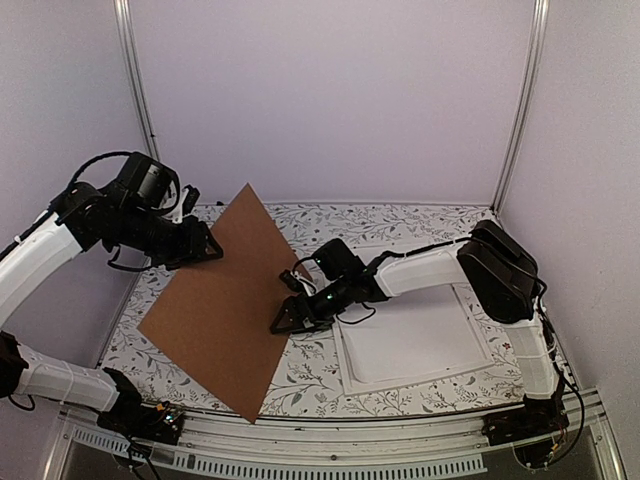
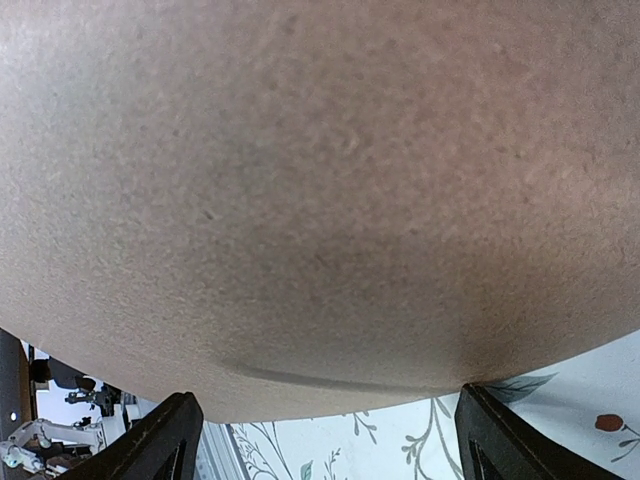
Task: Put the photo into the frame
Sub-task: Pick up the backboard from the center of the board.
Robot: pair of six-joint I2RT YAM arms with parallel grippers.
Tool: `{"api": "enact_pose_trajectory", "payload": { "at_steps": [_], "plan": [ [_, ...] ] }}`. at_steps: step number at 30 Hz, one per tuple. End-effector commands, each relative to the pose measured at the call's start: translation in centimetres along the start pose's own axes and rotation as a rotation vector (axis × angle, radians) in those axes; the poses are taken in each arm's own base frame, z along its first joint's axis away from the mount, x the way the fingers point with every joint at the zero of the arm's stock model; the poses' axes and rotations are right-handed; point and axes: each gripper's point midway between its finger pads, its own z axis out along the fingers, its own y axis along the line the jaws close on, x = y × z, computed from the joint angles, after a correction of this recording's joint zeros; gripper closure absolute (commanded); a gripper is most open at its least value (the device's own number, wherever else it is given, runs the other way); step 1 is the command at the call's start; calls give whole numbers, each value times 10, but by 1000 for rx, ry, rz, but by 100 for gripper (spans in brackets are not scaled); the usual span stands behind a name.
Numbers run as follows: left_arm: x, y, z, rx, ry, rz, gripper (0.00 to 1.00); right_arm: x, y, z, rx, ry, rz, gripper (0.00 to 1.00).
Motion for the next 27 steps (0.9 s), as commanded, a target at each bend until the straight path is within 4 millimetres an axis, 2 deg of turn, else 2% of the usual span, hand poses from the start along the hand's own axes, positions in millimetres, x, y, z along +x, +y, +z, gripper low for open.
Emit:
{"api": "enact_pose_trajectory", "payload": {
  "at_steps": [1, 9, 14, 18, 20, 22, 25, 27],
  "plan": [
    [-3, -3, -6, 23, -10, 1, 63, -6, 11, -8, -3, -25, -35, 9],
    [2, 2, 3, 0, 15, 14, 87, -6, 15, -11, -4, -29, -37, 9],
    [1, 4, 1, -15, 5, 19, 100, -12, 27, -20, -11, -44, -60, 9],
    [-2, 6, -5, -18, -19, 18, 100, -21, 43, -36, -11, -63, -87, 9],
    [-5, 6, -10, -8, -41, 10, 100, -30, 49, -54, -4, -93, -91, 9],
    [-10, 6, -19, 16, -78, -9, 100, -37, 46, -73, 27, -126, -79, 8],
    [-19, 3, -32, 79, -141, -41, 100, -50, 31, -114, 148, -202, -43, 7],
    [-25, 0, -40, 128, -179, -64, 100, -54, 9, -147, 263, -246, 3, 6]
  ]
}}
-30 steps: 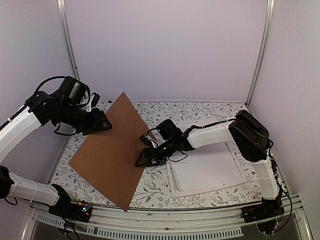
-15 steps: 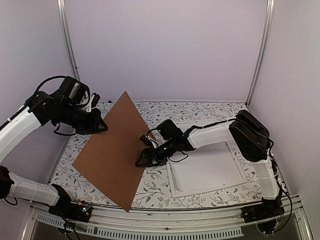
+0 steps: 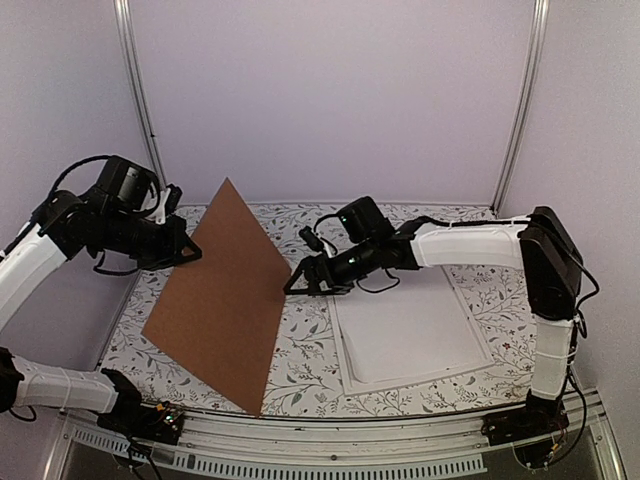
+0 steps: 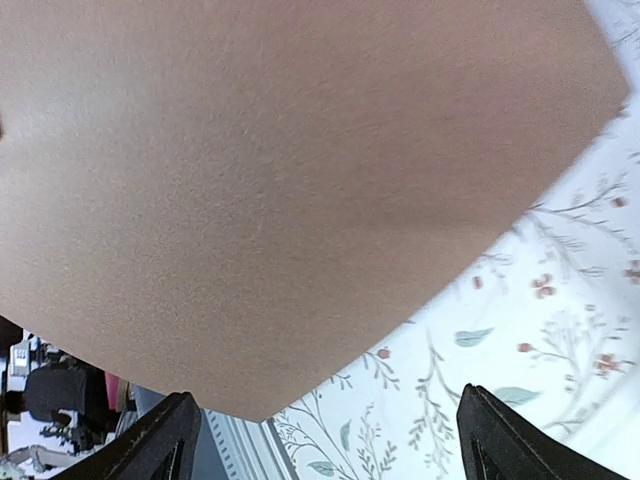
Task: Put the photo into the frame
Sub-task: Pick up the backboard from the center of the board.
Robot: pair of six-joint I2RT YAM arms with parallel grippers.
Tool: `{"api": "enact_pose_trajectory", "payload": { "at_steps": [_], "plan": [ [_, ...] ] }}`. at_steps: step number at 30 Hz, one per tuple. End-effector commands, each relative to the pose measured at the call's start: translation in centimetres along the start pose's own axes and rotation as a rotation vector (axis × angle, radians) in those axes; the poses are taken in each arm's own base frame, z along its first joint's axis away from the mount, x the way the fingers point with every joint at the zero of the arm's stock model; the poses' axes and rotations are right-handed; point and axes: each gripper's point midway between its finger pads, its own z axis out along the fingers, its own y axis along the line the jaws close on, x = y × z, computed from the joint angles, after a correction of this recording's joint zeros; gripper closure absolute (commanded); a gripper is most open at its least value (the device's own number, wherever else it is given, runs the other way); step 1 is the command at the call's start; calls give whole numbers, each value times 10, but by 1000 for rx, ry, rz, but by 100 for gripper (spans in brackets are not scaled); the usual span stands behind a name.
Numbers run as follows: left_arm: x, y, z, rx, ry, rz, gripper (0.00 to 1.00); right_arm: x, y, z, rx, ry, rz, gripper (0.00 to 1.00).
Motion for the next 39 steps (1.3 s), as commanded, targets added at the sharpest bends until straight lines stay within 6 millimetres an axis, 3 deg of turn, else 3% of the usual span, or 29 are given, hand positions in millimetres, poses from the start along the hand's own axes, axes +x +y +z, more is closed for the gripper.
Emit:
{"api": "enact_pose_trajectory", "payload": {
  "at_steps": [1, 8, 11, 15, 21, 31, 35, 39],
  "plan": [
    [-27, -17, -26, 150, -141, -48, 100, -23, -54, -77, 269, -113, 73, 5],
    [-51, -41, -53, 307, -239, -49, 100, 2, -161, -219, 593, -259, 303, 2],
    [-61, -51, -64, 365, -287, -53, 100, 25, -197, -257, 709, -273, 371, 1],
    [-70, -61, -71, 423, -323, -55, 100, 56, -230, -281, 756, -267, 458, 1],
    [-76, -66, -73, 467, -364, -61, 100, 83, -256, -285, 755, -253, 518, 1],
    [-78, -61, -63, 496, -408, -110, 100, 110, -273, -260, 704, -199, 553, 1],
    [-76, -59, -55, 510, -408, -137, 100, 113, -271, -250, 654, -202, 545, 1],
    [-73, -57, -48, 554, -415, -184, 100, 109, -253, -235, 605, -205, 497, 2]
  ]
}}
